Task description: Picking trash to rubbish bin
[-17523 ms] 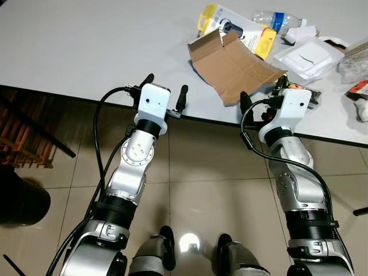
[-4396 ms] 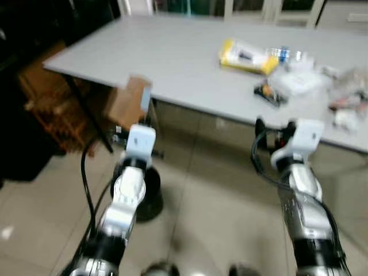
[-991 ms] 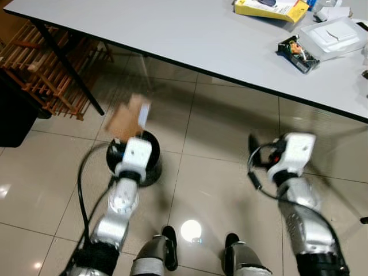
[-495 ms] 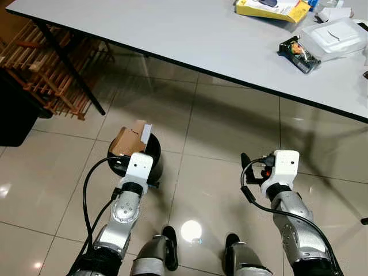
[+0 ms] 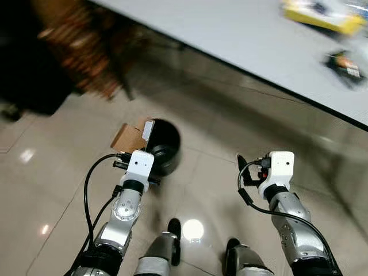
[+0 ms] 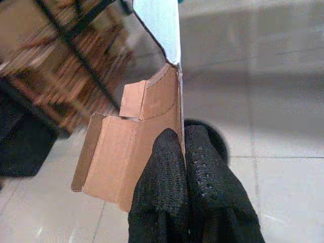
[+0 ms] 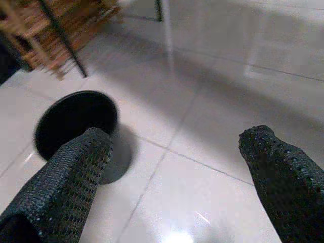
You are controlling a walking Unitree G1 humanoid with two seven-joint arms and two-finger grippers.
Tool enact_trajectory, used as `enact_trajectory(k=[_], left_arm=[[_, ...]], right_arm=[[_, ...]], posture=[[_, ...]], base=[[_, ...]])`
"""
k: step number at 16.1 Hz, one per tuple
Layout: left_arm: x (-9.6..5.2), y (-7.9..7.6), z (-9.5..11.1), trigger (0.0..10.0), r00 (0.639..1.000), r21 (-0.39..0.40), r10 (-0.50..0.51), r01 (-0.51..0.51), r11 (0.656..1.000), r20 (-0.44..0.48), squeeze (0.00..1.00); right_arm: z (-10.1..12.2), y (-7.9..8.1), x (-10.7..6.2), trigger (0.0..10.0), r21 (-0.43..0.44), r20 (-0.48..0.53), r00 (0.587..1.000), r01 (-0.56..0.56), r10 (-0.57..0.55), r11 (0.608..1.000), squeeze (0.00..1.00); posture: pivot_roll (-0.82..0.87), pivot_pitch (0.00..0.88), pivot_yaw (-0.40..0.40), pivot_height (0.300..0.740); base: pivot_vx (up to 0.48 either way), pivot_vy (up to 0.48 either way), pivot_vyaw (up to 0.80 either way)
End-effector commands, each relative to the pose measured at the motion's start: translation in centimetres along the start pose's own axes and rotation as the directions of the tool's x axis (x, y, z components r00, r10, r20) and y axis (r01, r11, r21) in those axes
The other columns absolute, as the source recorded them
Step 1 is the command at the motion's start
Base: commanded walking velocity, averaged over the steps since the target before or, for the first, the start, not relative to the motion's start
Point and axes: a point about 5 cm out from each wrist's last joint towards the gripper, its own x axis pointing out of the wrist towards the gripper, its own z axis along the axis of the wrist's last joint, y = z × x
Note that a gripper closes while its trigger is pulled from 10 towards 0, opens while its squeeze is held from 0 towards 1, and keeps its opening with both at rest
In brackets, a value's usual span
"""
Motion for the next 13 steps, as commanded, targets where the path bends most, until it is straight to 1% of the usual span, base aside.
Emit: enact_trajectory(k=[1, 13], left_arm=[[-0.48, 0.14, -0.96, 10.0, 0.999, 0.007, -0.003, 0.003, 1.000, -0.033, 0.00], [-0.33, 0.12, -0.92, 10.0, 1.000, 0.009, -0.006, 0.006, 1.000, -0.028, 0.00]], right_arm=[[-0.67, 0.20, -0.25, 10.0, -0.005, -0.017, 1.000, -0.013, 0.013, 1.000, 0.00], [-0.79, 0.34, -0.37, 10.0, -0.008, -0.020, 0.999, -0.030, 0.030, 1.000, 0.00]], posture=[[0.05, 0.311, 0.084, 0.740], [0.05, 0.318, 0.082, 0.740]], base=[[0.000, 0.000, 0.80], [0.000, 0.000, 0.80]])
